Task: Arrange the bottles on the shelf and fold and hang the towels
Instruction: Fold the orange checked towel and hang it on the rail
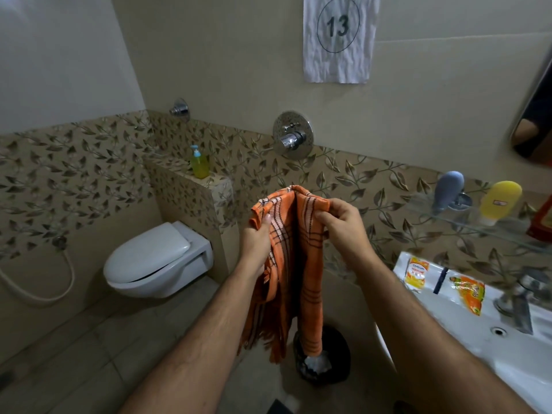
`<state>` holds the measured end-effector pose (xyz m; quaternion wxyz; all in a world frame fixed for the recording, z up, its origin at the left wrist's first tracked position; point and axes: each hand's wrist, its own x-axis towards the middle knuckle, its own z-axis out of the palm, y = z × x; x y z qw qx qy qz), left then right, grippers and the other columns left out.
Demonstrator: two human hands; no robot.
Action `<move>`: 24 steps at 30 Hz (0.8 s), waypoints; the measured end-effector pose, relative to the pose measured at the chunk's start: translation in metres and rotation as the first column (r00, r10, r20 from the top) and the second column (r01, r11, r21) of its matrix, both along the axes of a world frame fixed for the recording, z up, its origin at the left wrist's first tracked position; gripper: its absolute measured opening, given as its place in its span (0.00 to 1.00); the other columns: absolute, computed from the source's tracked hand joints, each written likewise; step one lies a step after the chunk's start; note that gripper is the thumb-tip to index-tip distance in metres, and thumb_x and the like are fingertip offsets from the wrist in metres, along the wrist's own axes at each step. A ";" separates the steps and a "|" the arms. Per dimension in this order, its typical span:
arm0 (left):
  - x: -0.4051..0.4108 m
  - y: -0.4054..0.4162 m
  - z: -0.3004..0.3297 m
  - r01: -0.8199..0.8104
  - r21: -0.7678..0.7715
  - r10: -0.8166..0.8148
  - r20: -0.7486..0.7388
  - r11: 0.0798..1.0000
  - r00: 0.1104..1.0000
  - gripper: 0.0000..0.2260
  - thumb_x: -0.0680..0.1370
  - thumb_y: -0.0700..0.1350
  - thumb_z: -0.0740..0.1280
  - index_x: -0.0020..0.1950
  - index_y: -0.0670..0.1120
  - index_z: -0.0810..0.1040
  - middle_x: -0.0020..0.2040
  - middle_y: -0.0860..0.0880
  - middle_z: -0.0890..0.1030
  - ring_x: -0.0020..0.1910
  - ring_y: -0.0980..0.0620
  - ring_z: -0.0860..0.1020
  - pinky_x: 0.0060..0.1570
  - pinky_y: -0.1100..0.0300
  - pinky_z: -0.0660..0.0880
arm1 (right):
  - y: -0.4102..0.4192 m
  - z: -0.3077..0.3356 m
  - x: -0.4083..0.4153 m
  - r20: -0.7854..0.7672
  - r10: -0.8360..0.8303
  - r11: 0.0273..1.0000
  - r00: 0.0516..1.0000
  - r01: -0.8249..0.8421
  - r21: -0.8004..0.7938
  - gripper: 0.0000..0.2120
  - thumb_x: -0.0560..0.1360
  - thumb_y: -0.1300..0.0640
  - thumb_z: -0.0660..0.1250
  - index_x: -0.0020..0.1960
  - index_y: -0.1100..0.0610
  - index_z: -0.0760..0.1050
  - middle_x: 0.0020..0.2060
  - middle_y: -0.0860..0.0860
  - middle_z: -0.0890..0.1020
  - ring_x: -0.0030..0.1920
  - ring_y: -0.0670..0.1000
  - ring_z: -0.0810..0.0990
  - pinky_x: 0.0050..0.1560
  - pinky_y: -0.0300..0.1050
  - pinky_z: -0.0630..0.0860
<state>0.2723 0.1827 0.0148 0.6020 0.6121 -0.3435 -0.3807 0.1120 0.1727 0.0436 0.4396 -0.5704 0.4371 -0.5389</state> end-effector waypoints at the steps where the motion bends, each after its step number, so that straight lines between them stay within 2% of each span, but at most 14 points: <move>1: 0.002 0.000 -0.001 -0.016 -0.013 0.017 0.034 1.000 0.999 0.14 0.80 0.51 0.64 0.60 0.45 0.80 0.55 0.48 0.82 0.55 0.51 0.79 0.58 0.58 0.73 | -0.001 0.002 -0.003 0.006 -0.011 1.000 1.000 0.011 0.002 0.07 0.76 0.68 0.64 0.50 0.64 0.80 0.43 0.60 0.85 0.40 0.52 0.82 0.38 0.46 0.79; 5: -0.001 -0.001 -0.004 -0.017 -0.093 0.031 0.158 0.995 0.987 0.13 0.81 0.49 0.64 0.61 0.45 0.79 0.54 0.51 0.81 0.55 0.52 0.78 0.54 0.61 0.70 | -0.001 0.011 -0.004 0.057 -0.001 0.999 0.998 -0.002 0.046 0.08 0.76 0.67 0.64 0.49 0.62 0.81 0.39 0.55 0.85 0.36 0.50 0.83 0.33 0.43 0.79; 9: -0.021 0.000 -0.001 -0.011 -0.076 0.025 0.188 0.997 0.982 0.10 0.81 0.43 0.63 0.56 0.42 0.81 0.47 0.50 0.80 0.47 0.52 0.78 0.45 0.64 0.71 | 0.003 0.014 0.012 0.039 0.063 0.996 0.997 -0.065 0.060 0.06 0.77 0.68 0.64 0.50 0.65 0.79 0.41 0.61 0.84 0.39 0.56 0.82 0.37 0.51 0.80; 11: -0.031 0.000 0.004 -0.010 -0.083 0.024 0.164 0.996 0.986 0.09 0.80 0.38 0.61 0.54 0.41 0.81 0.43 0.51 0.80 0.44 0.52 0.78 0.40 0.65 0.71 | 0.006 0.014 0.019 0.020 0.068 0.996 0.998 -0.069 0.051 0.05 0.76 0.68 0.64 0.49 0.65 0.79 0.42 0.64 0.84 0.40 0.57 0.82 0.41 0.58 0.81; 13: -0.035 0.001 0.007 0.011 -0.061 -0.004 0.103 0.998 0.995 0.10 0.80 0.38 0.60 0.51 0.42 0.81 0.39 0.53 0.79 0.40 0.54 0.78 0.41 0.63 0.71 | 0.007 0.014 0.020 0.036 0.070 0.996 0.997 -0.071 0.056 0.04 0.76 0.68 0.65 0.48 0.65 0.78 0.41 0.65 0.83 0.40 0.58 0.81 0.43 0.61 0.81; 15: -0.034 0.002 0.008 0.051 -0.044 -0.049 0.034 0.998 0.998 0.10 0.79 0.38 0.60 0.46 0.45 0.81 0.39 0.51 0.81 0.40 0.52 0.80 0.42 0.59 0.76 | 0.007 0.015 0.019 0.049 0.081 0.994 0.996 -0.084 0.065 0.04 0.77 0.68 0.65 0.48 0.65 0.78 0.40 0.62 0.82 0.40 0.58 0.81 0.44 0.61 0.81; 17: -0.034 0.000 0.007 0.079 -0.040 -0.080 -0.039 0.996 0.996 0.10 0.78 0.39 0.61 0.48 0.44 0.82 0.43 0.45 0.84 0.44 0.45 0.83 0.44 0.54 0.80 | 0.008 0.017 0.018 0.047 0.098 0.993 0.994 -0.100 0.056 0.04 0.77 0.68 0.65 0.48 0.64 0.78 0.39 0.59 0.83 0.40 0.57 0.81 0.42 0.58 0.82; 19: -0.034 0.002 0.012 0.071 -0.041 -0.076 -0.114 0.997 0.991 0.11 0.79 0.42 0.61 0.53 0.41 0.83 0.44 0.43 0.85 0.46 0.42 0.83 0.44 0.53 0.80 | 0.009 0.020 0.017 0.066 0.120 0.992 0.991 -0.123 0.039 0.06 0.77 0.68 0.65 0.48 0.61 0.79 0.39 0.58 0.83 0.40 0.56 0.81 0.39 0.50 0.82; 21: -0.032 0.004 0.015 0.167 -0.144 -0.192 -0.184 0.975 0.964 0.16 0.82 0.53 0.60 0.56 0.44 0.82 0.46 0.45 0.85 0.47 0.46 0.84 0.47 0.54 0.81 | 0.009 0.022 0.016 0.090 0.168 0.985 0.982 -0.171 0.026 0.06 0.79 0.65 0.64 0.51 0.62 0.80 0.41 0.59 0.83 0.43 0.55 0.82 0.39 0.46 0.82; 23: -0.029 0.006 0.017 0.312 -0.249 -0.357 -0.162 0.917 0.920 0.24 0.77 0.63 0.58 0.56 0.46 0.82 0.50 0.44 0.85 0.51 0.48 0.83 0.52 0.53 0.80 | 0.009 0.023 0.014 0.111 0.206 0.976 0.972 -0.212 0.040 0.10 0.81 0.59 0.63 0.56 0.61 0.80 0.48 0.61 0.84 0.48 0.57 0.83 0.46 0.50 0.82; 24: -0.029 0.008 0.018 0.351 -0.263 -0.394 -0.128 0.898 0.910 0.24 0.75 0.63 0.60 0.54 0.45 0.82 0.49 0.44 0.85 0.51 0.48 0.84 0.52 0.53 0.80 | 0.007 0.023 0.013 0.130 0.214 0.973 0.968 -0.223 0.058 0.11 0.82 0.56 0.61 0.58 0.59 0.80 0.51 0.61 0.84 0.51 0.58 0.84 0.50 0.53 0.81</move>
